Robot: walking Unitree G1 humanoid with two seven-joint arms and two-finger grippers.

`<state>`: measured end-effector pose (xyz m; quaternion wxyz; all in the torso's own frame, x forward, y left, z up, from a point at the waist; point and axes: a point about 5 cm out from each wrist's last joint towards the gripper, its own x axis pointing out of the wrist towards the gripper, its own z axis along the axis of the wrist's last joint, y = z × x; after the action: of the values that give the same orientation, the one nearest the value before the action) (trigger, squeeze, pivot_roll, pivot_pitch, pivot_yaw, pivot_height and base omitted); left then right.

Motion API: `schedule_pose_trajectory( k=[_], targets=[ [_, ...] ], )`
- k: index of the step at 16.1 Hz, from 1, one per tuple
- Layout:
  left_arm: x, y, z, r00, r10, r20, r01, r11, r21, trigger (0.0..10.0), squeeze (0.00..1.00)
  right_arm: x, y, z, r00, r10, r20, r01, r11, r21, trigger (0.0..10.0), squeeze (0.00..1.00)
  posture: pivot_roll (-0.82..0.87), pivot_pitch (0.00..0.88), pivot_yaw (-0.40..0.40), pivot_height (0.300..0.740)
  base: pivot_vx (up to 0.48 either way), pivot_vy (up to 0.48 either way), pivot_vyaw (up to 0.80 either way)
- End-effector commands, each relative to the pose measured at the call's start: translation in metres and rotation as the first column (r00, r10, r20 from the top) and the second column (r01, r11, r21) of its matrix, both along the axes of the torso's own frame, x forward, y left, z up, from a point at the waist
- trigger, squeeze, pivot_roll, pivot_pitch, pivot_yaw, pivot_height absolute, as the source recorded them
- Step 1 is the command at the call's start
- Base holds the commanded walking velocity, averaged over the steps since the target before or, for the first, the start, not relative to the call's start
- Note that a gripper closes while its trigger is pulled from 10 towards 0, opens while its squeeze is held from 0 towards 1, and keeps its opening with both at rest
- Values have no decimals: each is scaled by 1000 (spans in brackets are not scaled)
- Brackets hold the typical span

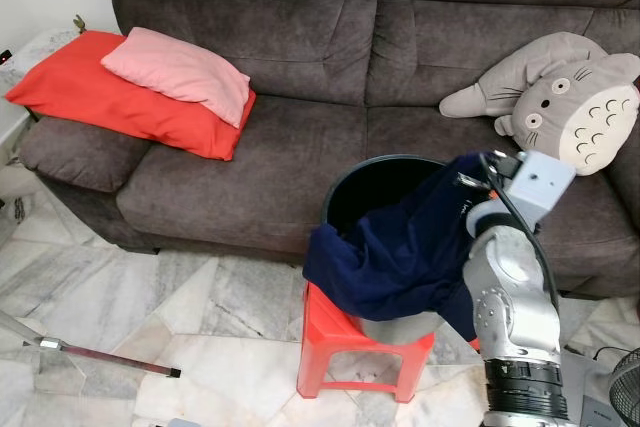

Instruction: Hang hanger

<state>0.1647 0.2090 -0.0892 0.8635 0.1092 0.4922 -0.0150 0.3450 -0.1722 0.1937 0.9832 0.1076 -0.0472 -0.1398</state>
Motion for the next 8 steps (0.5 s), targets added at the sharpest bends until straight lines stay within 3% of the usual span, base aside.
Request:
schedule_pose_trajectory(
  k=[1,3,5,7,8],
  targets=[
    [-10,-4,-5,1000,13,-27,-13,1000,-12,10000,0,-4,-4,5,999,-37,4,37,999,8,10000,0,-87,157,-9,740,0,0,0],
    [-9,-1,-4,1000,17,-25,-18,1000,-14,10000,0,-11,-3,43,981,-34,192,49,996,-75,10000,0,-95,155,-9,740,0,0,0],
    [-9,-1,-4,1000,4,-31,-5,1000,-14,10000,0,-26,-16,70,936,-173,307,213,972,-101,10000,0,-100,155,-8,740,0,0,0],
    [-8,-1,-4,1000,4,-30,-4,1000,-16,10000,0,-37,-26,74,910,-265,319,309,946,-97,10000,0,-111,150,-7,740,0,0,0],
    [-8,-2,-4,1000,1,-30,-1,1000,-18,10000,0,-42,-30,66,909,-315,272,347,935,-75,10000,0,-111,150,-7,740,0,0,0]
  ],
)
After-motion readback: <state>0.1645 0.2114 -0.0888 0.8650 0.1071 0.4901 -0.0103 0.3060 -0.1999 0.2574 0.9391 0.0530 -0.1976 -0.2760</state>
